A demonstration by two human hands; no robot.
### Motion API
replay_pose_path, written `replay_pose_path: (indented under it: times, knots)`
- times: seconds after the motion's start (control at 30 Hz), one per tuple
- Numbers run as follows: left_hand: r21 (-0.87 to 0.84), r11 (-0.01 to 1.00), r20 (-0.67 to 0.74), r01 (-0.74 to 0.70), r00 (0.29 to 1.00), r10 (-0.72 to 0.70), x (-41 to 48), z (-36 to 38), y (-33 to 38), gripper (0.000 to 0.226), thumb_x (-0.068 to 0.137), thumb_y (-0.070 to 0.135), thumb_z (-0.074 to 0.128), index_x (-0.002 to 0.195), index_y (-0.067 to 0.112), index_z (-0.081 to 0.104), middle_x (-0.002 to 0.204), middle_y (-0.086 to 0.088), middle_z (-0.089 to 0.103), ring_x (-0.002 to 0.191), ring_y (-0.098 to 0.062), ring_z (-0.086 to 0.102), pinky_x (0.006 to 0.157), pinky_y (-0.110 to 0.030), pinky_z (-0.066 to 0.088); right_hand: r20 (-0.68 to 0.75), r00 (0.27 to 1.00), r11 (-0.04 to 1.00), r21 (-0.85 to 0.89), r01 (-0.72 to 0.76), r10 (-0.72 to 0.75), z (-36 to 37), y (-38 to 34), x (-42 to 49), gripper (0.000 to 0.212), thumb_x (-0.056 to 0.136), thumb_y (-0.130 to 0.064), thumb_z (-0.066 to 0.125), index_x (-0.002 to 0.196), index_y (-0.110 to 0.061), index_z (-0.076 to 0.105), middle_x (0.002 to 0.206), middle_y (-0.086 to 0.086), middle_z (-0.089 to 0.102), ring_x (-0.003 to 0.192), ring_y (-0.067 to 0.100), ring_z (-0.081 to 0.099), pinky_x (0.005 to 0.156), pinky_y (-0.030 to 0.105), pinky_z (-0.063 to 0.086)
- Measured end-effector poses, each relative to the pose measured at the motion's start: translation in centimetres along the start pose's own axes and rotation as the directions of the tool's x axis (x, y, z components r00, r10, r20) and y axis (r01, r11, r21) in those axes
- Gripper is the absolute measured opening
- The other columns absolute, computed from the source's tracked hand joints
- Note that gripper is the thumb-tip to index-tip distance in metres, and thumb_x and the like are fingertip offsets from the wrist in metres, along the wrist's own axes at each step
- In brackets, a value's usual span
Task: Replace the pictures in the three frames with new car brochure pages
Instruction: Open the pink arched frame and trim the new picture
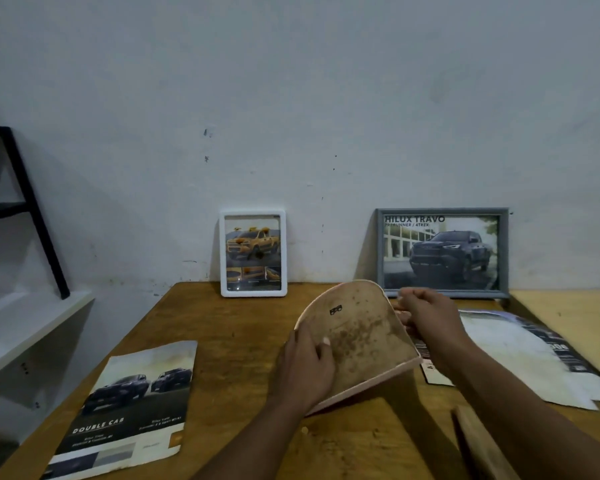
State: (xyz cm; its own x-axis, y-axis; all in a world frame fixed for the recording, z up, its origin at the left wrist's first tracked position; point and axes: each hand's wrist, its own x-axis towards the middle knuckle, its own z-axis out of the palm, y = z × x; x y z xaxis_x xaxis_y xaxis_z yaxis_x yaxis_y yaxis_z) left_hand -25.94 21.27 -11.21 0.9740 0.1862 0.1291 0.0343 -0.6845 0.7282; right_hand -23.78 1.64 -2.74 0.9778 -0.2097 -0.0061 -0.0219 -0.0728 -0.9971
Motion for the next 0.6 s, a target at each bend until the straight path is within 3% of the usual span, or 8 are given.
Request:
replay_pose_path:
  times: [0.2,0.3,0.4,0.47,0.53,0.6]
  knots:
    - [-0.302,0.953,0.194,-0.007,0.979,0.068,0.7,2.1,5.8,0.056,0.099,0.061,0.036,0.150,0.056,0.013,0.154,0.007,0.046,0.137,-0.027,0.047,0.108,-0.057,0.044,0.038,0.982,0.982,0.024,0.186,-0.186,-3.3,-5.8,0.4,0.018,0.098,-0.008,0.055,0.109,-0.011,0.068,0.098,0.014,0.072,0.078,0.020,0.068,0.067,0.036,0.054]
    - [-0.412,0.911,0.128,-0.014,0.989,0.073,1.7,0.2,7.8,0.058,0.104,0.056,0.037,0.156,0.050,0.013,0.158,0.005,0.041,0.143,-0.028,0.041,0.113,-0.060,0.038,0.142,0.972,0.982,0.057,0.182,-0.188,-2.2,-7.0,0.0,0.018,0.098,-0.006,0.053,0.110,-0.011,0.066,0.102,0.018,0.070,0.082,0.025,0.066,0.075,0.039,0.056]
    - [-0.525,0.850,0.032,-0.038,0.997,0.064,2.5,-3.8,9.0,0.055,0.106,0.053,0.035,0.158,0.042,0.021,0.156,-0.003,0.042,0.134,-0.029,0.048,0.100,-0.049,0.049,0.248,0.947,0.977,0.117,0.178,-0.202,0.1,-7.1,-0.6,0.021,0.099,-0.008,0.053,0.116,-0.013,0.064,0.104,0.017,0.070,0.087,0.025,0.070,0.080,0.038,0.057]
    - [-0.576,0.817,0.012,-0.031,0.999,0.047,2.9,-6.8,9.2,0.053,0.106,0.052,0.037,0.156,0.035,0.029,0.153,-0.004,0.044,0.129,-0.029,0.050,0.085,-0.038,0.050,0.293,0.929,0.974,0.058,0.221,-0.228,2.1,-6.5,-0.9,0.024,0.099,-0.014,0.054,0.121,-0.017,0.062,0.106,0.009,0.071,0.092,0.019,0.071,0.080,0.035,0.057]
    - [-0.590,0.807,0.033,-0.013,0.999,0.040,3.0,-9.2,8.7,0.053,0.105,0.052,0.043,0.153,0.031,0.036,0.148,-0.005,0.049,0.121,-0.027,0.055,0.080,-0.036,0.052,0.315,0.908,0.944,-0.088,0.318,-0.277,4.0,-5.4,-1.1,0.029,0.098,-0.022,0.057,0.127,-0.022,0.061,0.108,0.000,0.070,0.096,0.014,0.069,0.083,0.036,0.058]
    - [-0.532,0.847,0.045,-0.008,0.998,0.038,2.9,-10.7,7.8,0.054,0.102,0.049,0.051,0.151,0.027,0.041,0.143,-0.007,0.053,0.109,-0.021,0.060,0.073,-0.029,0.054,0.336,0.892,0.896,-0.219,0.387,-0.303,5.3,-3.8,-1.2,0.031,0.097,-0.027,0.057,0.128,-0.025,0.060,0.107,-0.005,0.069,0.097,0.010,0.066,0.073,0.028,0.058]
